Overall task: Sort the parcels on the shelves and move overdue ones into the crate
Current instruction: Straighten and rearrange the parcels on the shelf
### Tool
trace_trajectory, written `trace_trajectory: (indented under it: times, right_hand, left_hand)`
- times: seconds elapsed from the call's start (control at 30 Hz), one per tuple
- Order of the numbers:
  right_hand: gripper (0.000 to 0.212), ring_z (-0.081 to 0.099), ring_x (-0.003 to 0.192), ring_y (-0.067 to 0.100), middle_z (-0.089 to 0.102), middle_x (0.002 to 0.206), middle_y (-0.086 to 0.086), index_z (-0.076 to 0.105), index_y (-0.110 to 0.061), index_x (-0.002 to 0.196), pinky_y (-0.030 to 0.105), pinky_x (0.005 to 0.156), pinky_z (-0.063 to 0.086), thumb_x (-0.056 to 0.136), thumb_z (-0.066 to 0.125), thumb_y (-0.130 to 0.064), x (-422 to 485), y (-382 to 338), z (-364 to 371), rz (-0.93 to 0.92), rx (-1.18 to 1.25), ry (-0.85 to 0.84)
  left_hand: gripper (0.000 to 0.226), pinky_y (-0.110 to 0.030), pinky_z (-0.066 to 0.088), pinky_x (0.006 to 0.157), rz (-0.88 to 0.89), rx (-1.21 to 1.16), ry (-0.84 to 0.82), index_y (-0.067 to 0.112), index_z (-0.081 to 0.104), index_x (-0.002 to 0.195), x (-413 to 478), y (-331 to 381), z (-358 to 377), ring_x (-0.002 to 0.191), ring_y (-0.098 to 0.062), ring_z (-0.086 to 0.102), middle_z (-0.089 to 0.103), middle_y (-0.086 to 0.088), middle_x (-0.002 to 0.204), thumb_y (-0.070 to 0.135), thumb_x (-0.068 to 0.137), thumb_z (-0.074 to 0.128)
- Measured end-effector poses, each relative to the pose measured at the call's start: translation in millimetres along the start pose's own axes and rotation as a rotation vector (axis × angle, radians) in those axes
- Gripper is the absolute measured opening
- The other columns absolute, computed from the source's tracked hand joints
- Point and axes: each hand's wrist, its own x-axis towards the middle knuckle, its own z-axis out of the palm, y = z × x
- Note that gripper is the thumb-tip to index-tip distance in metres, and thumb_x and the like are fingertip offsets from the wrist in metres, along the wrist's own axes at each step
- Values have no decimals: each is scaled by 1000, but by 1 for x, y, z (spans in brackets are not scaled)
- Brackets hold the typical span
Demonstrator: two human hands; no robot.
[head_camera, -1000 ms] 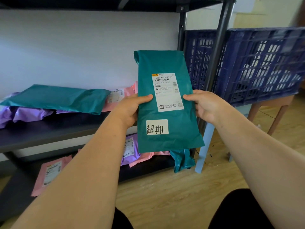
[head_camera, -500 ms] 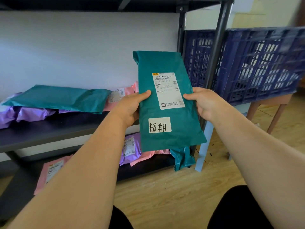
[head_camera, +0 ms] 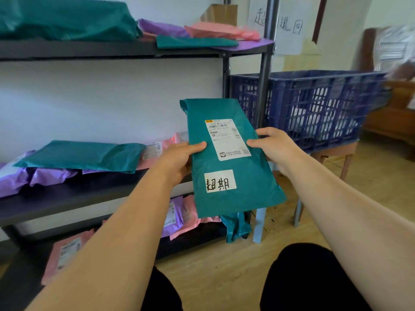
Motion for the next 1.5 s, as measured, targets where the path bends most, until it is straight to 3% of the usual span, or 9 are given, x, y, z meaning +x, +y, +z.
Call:
trace_trajectory:
  times: [0.07, 0.23, 0.37, 0.57, 0.73, 0.9, 1.17, 1.3, 1.5]
  right_hand:
    - [48, 64, 97, 19, 64, 119, 5, 56, -14, 132, 30, 68, 49, 87, 73, -16, -8, -10, -12, -17, -51, -4]
    - [52, 61, 94, 15, 62, 124, 2, 53, -16, 136, 29, 65, 46, 88, 73, -24, -32, -31, -39, -58, -121, -4]
    - [57, 57, 97, 16, 54, 124, -3, 45, -15, 143, 33, 74, 45, 92, 69, -21, -54, -40, -60, -70, -73, 7]
    - [15, 66, 79, 16, 65, 89, -7, 57, -17, 101, 32, 65, 53, 93, 63, -7, -79, -38, -94, -54, 79, 110]
    - [18, 70, 82, 19, 69, 97, -4, 60, -20, 107, 33, 64, 56, 92, 67, -28, -82, -36, -127, -23, 45, 251]
    - [9, 74, 77, 21, 76, 87, -1, 65, -20, 93, 31, 58, 54, 91, 69, -27, -76, -50, -149, 14, 132, 252]
    - [18, 74, 85, 28, 75, 98, 6, 66, -16, 109, 42, 75, 60, 94, 63, -8, -23, -64, -175, 86, 295, 350]
    - [18, 74, 88, 29, 74, 103, 7, 65, -17, 110, 45, 79, 60, 96, 59, -8, 14, -75, -177, 87, 326, 349]
    - [21, 70, 94, 28, 70, 108, 6, 64, -16, 114, 46, 87, 58, 96, 59, -9, 73, -94, -176, 92, 282, 395]
  left_hand:
    - [30, -45, 53, 96, 12, -5, -20, 11, 66, 117, -8, 9, 8, 106, -27, 69, 73, -8, 112, 15, 88, 69]
    - [29, -46, 53, 96, 57, 20, -43, 8, 67, 114, -31, 30, 31, 105, -29, 69, 74, -10, 110, 15, 87, 71]
    - [18, -29, 59, 74, 83, 86, -91, 10, 69, 107, -49, 39, 53, 90, -19, 72, 75, -6, 104, 13, 89, 67]
    - [22, -28, 60, 74, 32, 127, -247, 7, 68, 111, -55, 45, 93, 88, -18, 72, 75, -7, 106, 8, 89, 65]
    - [13, -28, 58, 68, 50, 124, -247, 10, 72, 100, -41, 60, 144, 81, -17, 73, 75, -8, 103, 6, 88, 68]
    - [10, -32, 59, 71, 89, 113, -199, 8, 71, 98, -22, 75, 183, 81, -19, 73, 76, -7, 96, 7, 88, 70]
    - [10, -22, 58, 60, 234, 278, -134, 11, 70, 97, 22, 95, 218, 77, -13, 70, 74, -6, 102, 16, 89, 71]
    - [17, -31, 61, 70, 267, 262, -102, 7, 70, 102, 51, 101, 217, 85, -18, 71, 74, -6, 104, 19, 90, 69]
    - [19, -27, 60, 60, 262, 190, -111, 10, 65, 105, 82, 114, 213, 86, -21, 72, 72, -7, 105, 2, 88, 68]
